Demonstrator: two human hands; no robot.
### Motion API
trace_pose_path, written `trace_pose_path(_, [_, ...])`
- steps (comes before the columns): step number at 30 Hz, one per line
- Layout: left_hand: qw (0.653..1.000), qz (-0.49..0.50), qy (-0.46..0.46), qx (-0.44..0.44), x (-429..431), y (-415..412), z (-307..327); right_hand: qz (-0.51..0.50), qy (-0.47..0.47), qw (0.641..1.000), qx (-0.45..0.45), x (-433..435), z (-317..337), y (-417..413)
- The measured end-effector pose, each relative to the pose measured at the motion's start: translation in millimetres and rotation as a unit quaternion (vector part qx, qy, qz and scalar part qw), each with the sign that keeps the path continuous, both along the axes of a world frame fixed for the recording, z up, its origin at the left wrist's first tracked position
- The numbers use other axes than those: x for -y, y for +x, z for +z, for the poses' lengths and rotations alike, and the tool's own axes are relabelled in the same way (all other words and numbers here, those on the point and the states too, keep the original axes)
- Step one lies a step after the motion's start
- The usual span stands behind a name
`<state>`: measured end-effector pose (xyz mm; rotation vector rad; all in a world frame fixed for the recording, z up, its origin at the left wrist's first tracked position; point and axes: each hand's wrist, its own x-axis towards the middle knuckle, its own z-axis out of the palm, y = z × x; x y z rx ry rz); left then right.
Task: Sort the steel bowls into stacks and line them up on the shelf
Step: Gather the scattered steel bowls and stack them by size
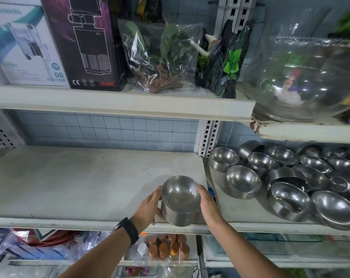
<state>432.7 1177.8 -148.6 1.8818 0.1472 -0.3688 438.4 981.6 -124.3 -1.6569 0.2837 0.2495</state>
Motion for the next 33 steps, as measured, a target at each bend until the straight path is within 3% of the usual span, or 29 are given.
trace_pose_path(11, [1.0,-0.005,0.021,-0.007,-4,6,-2,0.008,-0.006,1.0,0.009,2,-8,3])
trace_pose_path(16, [0.997,-0.026,0.063,0.032,-5,7,13,0.037,-0.057,0.998,0.01,6,-4,11])
trace_pose_path(19, [0.984,-0.073,0.144,0.07,-19,17,24,0.12,-0.151,0.98,0.045,16,8,19])
trace_pose_path(22, [0.95,-0.097,0.268,0.127,-35,30,39,0.16,-0.274,0.942,0.107,33,25,33])
trace_pose_path(26, [0.861,-0.098,0.438,0.237,-35,51,71,0.227,-0.484,0.826,0.18,61,50,58])
trace_pose_path(30, [0.815,-0.109,0.496,0.279,-21,70,93,0.219,-0.601,0.735,0.223,94,75,70])
trace_pose_path(33, [0.806,-0.136,0.493,0.297,-6,83,101,0.2,-0.644,0.706,0.216,120,82,65])
